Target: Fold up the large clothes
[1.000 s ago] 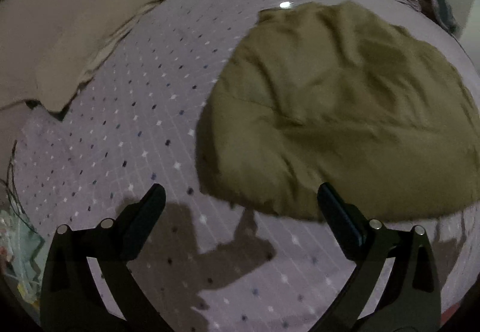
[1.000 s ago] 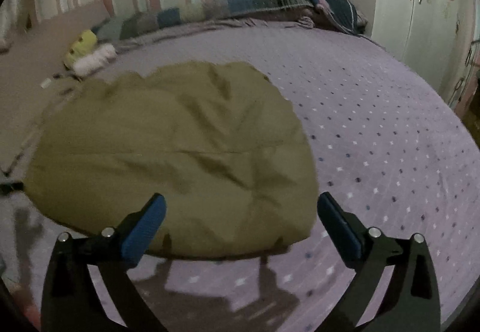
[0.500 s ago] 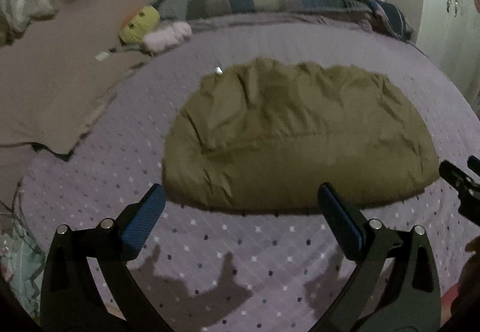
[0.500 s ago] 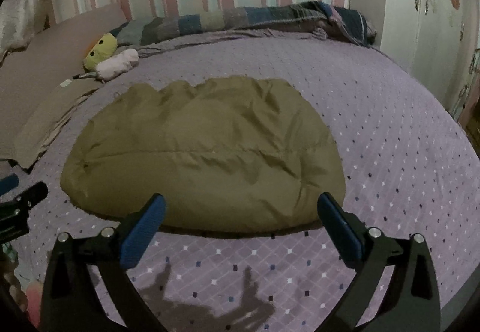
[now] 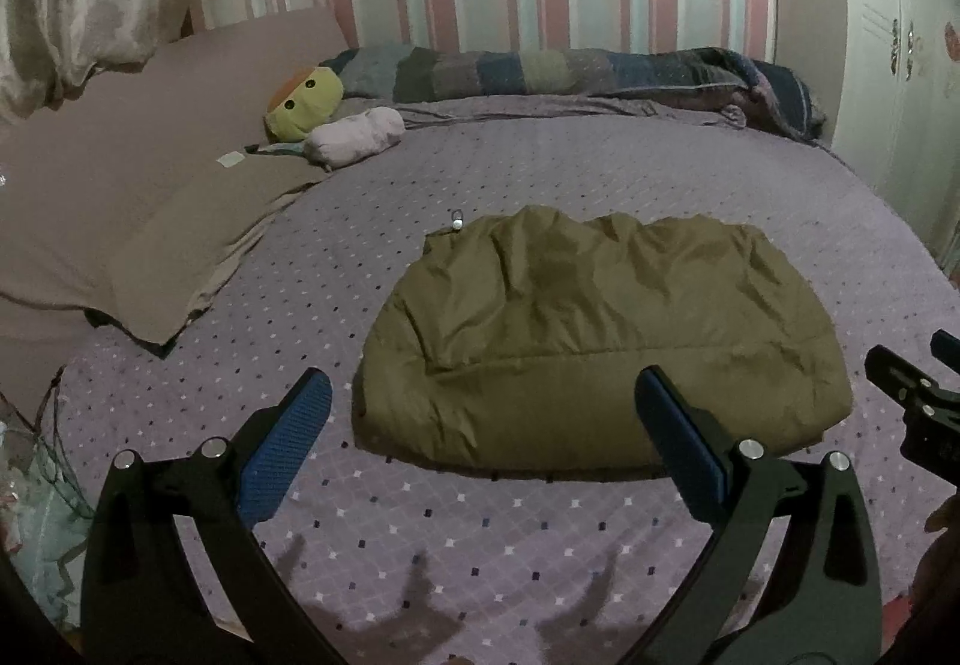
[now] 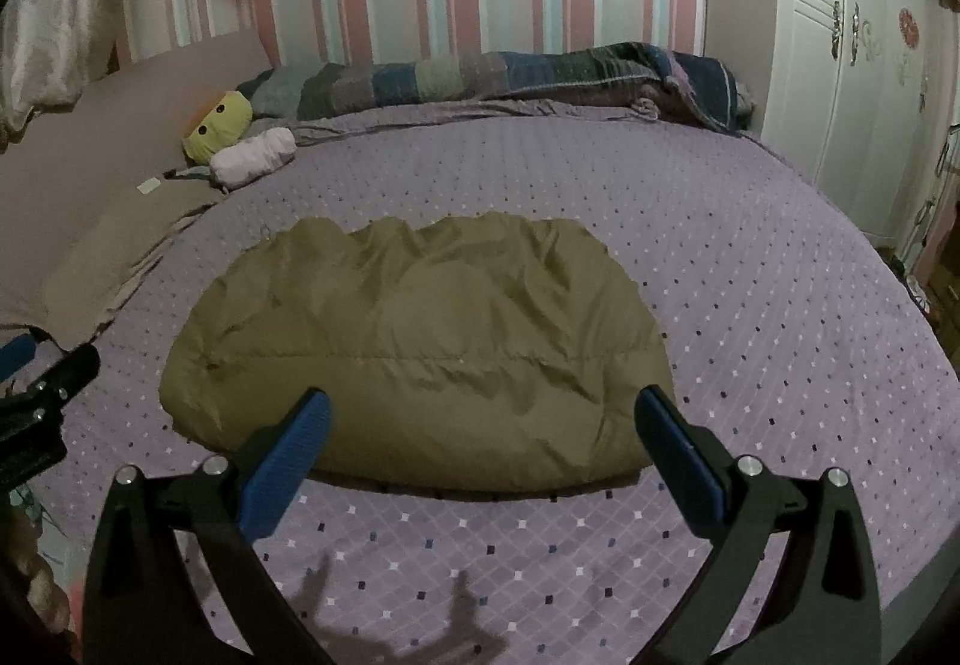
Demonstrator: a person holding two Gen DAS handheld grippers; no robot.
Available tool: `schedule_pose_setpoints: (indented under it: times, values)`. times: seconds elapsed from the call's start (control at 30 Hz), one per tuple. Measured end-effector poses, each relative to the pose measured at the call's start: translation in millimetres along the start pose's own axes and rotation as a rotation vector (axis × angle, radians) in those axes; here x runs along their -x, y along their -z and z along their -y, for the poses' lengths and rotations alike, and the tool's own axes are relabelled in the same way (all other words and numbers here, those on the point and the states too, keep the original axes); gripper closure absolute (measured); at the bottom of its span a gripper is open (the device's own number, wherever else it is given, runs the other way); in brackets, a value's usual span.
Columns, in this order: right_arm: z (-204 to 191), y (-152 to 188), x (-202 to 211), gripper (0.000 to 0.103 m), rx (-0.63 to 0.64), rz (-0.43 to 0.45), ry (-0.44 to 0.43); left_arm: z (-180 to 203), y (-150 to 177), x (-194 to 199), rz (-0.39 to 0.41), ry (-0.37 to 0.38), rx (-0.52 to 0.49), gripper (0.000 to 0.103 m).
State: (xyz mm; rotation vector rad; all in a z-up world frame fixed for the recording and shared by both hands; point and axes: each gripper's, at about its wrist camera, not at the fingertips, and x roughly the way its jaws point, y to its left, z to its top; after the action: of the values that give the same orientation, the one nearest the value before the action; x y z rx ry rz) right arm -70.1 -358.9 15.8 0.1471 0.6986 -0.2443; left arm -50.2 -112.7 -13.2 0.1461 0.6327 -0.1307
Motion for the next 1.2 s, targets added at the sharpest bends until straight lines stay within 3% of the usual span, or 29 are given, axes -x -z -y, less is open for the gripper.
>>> schedule_pose_setpoints:
  times: [0.53, 1.2]
  values:
    - [-4, -8, 10, 0.002, 0.01, -0.002, 0.008, -11, -2, 1, -0.054, 0.017, 0.037, 0.003]
    - [-6, -12, 10, 0.002, 0.012, -0.007, 0.024, -15, -2, 4, -0.044, 0.021, 0.028, 0.003]
